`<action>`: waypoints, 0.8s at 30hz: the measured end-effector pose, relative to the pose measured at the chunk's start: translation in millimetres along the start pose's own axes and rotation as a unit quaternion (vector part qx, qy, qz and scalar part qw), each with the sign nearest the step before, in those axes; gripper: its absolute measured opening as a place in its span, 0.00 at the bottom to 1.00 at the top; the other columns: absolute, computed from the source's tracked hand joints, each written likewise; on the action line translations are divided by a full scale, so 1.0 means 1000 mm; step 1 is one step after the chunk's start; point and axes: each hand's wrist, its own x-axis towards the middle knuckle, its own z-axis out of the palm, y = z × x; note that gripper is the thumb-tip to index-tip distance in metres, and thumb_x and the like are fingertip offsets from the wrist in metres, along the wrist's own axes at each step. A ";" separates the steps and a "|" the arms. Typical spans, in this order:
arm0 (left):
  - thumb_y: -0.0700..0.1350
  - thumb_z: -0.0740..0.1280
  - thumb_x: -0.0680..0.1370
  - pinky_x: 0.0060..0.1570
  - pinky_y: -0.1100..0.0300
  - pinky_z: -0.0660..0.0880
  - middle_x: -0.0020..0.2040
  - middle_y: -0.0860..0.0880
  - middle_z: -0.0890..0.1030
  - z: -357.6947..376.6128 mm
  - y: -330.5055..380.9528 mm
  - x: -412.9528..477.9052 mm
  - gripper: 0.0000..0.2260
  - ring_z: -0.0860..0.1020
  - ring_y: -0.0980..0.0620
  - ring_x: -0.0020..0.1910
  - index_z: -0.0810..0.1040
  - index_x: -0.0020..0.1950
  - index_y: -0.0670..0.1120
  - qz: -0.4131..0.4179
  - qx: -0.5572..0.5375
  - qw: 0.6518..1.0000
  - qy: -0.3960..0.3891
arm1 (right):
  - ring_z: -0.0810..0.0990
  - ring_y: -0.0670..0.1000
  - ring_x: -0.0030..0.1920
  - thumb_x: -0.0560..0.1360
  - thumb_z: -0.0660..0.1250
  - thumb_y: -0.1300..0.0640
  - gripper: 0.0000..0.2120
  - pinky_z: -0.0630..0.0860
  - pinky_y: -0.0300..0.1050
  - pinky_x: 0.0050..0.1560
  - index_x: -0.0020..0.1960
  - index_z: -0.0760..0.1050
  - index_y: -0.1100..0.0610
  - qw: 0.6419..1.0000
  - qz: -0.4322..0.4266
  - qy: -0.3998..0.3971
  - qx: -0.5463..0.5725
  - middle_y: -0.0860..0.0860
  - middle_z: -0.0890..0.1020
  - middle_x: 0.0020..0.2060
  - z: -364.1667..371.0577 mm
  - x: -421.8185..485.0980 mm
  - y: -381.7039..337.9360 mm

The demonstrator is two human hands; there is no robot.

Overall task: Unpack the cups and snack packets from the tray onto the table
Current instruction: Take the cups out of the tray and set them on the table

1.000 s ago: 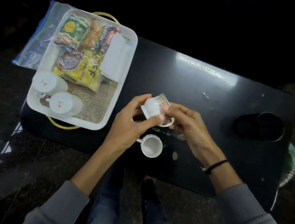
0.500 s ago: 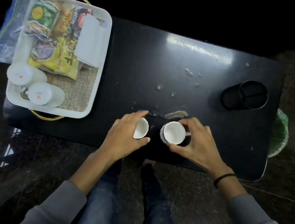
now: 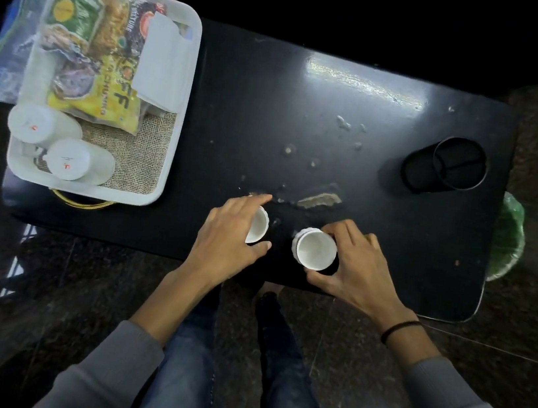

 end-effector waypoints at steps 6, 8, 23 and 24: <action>0.50 0.75 0.75 0.70 0.57 0.60 0.74 0.54 0.71 0.002 -0.004 -0.001 0.34 0.66 0.53 0.73 0.64 0.78 0.54 0.001 0.007 1.000 0.006 | 0.77 0.51 0.53 0.66 0.73 0.39 0.30 0.69 0.48 0.57 0.62 0.72 0.53 1.000 -0.011 -0.004 -0.029 0.47 0.76 0.55 -0.004 0.001 -0.002; 0.50 0.75 0.75 0.70 0.56 0.61 0.74 0.54 0.71 0.003 -0.006 -0.001 0.34 0.66 0.53 0.73 0.64 0.78 0.53 0.002 0.017 1.000 0.006 | 0.77 0.52 0.53 0.66 0.74 0.39 0.31 0.69 0.49 0.57 0.62 0.72 0.54 0.999 -0.008 -0.007 -0.041 0.48 0.76 0.55 -0.005 0.003 -0.003; 0.50 0.74 0.74 0.70 0.55 0.61 0.73 0.54 0.72 0.000 -0.009 0.001 0.33 0.66 0.52 0.74 0.66 0.77 0.52 0.011 0.032 0.999 0.032 | 0.75 0.53 0.63 0.68 0.66 0.27 0.37 0.66 0.51 0.59 0.67 0.71 0.51 0.998 -0.026 0.002 -0.059 0.47 0.76 0.63 -0.016 0.025 -0.024; 0.49 0.74 0.74 0.70 0.55 0.61 0.73 0.54 0.72 -0.002 -0.010 0.001 0.33 0.66 0.52 0.74 0.66 0.77 0.52 0.012 0.030 0.999 0.037 | 0.74 0.53 0.64 0.69 0.65 0.27 0.37 0.66 0.50 0.59 0.68 0.71 0.51 0.998 -0.037 0.003 -0.055 0.47 0.76 0.64 -0.018 0.029 -0.029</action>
